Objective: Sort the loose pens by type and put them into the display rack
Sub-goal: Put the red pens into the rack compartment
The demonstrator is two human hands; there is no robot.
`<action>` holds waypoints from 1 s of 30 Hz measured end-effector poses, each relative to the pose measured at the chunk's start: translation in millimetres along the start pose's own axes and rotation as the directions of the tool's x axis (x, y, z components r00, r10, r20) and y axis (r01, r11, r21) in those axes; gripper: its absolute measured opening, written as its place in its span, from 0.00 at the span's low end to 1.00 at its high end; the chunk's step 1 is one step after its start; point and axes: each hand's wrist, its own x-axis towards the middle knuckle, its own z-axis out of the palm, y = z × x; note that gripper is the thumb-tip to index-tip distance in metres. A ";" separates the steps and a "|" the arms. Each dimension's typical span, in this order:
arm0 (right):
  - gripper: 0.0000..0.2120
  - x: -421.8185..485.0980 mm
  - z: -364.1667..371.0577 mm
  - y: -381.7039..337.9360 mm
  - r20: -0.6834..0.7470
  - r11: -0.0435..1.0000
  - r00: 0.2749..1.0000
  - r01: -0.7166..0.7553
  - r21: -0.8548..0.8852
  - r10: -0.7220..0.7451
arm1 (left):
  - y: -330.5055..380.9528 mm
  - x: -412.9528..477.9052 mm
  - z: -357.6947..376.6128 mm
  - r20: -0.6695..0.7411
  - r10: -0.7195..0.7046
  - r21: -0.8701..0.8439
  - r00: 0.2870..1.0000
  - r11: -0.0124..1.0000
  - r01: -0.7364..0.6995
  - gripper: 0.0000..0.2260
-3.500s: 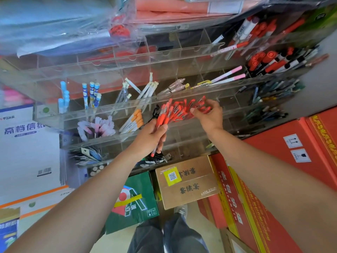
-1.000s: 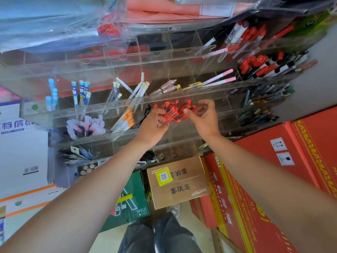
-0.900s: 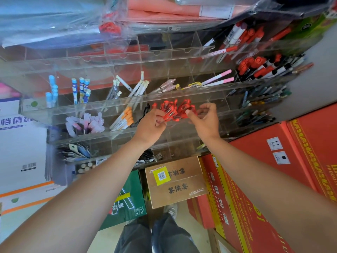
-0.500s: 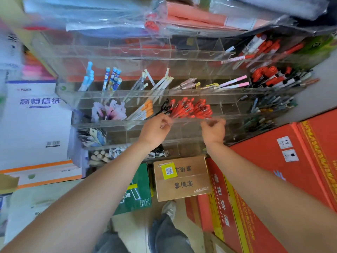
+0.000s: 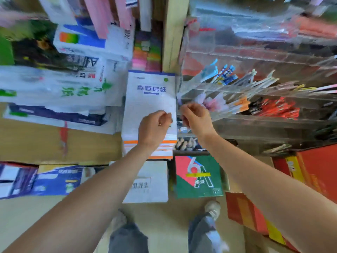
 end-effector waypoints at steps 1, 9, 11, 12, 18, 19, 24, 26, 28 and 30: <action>0.10 -3.4 31.8 -7.2 0.038 1.000 0.999 0.008 0.010 -0.008 | -17.6 -3.6 -27.0 -0.037 -0.028 -0.013 0.999 1.000 0.027 0.15; 0.08 -29.6 260.3 -3.4 0.375 0.992 0.922 -0.059 -0.109 0.096 | -170.1 -33.1 -200.2 -0.109 -0.317 0.111 0.942 0.938 0.329 0.08; 0.06 -28.9 299.3 7.4 0.455 0.969 0.866 -0.116 -0.217 0.205 | -205.6 -40.7 -222.6 -0.049 -0.433 0.147 0.900 0.888 0.436 0.07; 0.04 -27.3 315.4 14.4 0.481 0.948 0.832 -0.154 -0.279 0.276 | -223.6 -44.5 -230.9 -0.024 -0.496 0.156 0.868 0.856 0.493 0.07; 0.05 -0.7 383.0 76.1 0.500 0.839 0.739 -0.160 -0.521 0.451 | -314.3 -52.4 -260.7 -0.033 -0.674 0.188 0.738 0.721 0.667 0.09; 0.05 6.1 391.5 86.7 0.487 0.827 0.739 -0.166 -0.538 0.466 | -327.6 -50.1 -262.0 -0.042 -0.684 0.190 0.728 0.710 0.678 0.09; 0.07 44.1 424.0 140.9 0.450 0.763 0.740 -0.131 -0.633 0.500 | -382.4 -32.6 -257.5 -0.033 -0.719 0.226 0.694 0.672 0.706 0.10; 0.06 59.6 436.1 161.4 0.453 0.750 0.742 -0.101 -0.654 0.494 | -402.0 -22.7 -252.9 -0.025 -0.715 0.201 0.699 0.681 0.704 0.10; 0.06 74.5 449.3 179.8 0.453 0.734 0.749 -0.064 -0.676 0.482 | -421.4 -11.5 -248.3 -0.033 -0.700 0.182 0.713 0.698 0.693 0.11; 0.07 85.9 462.2 195.8 0.448 0.719 0.754 -0.046 -0.694 0.480 | -438.8 -0.4 -244.3 -0.059 -0.681 0.188 0.729 0.710 0.679 0.11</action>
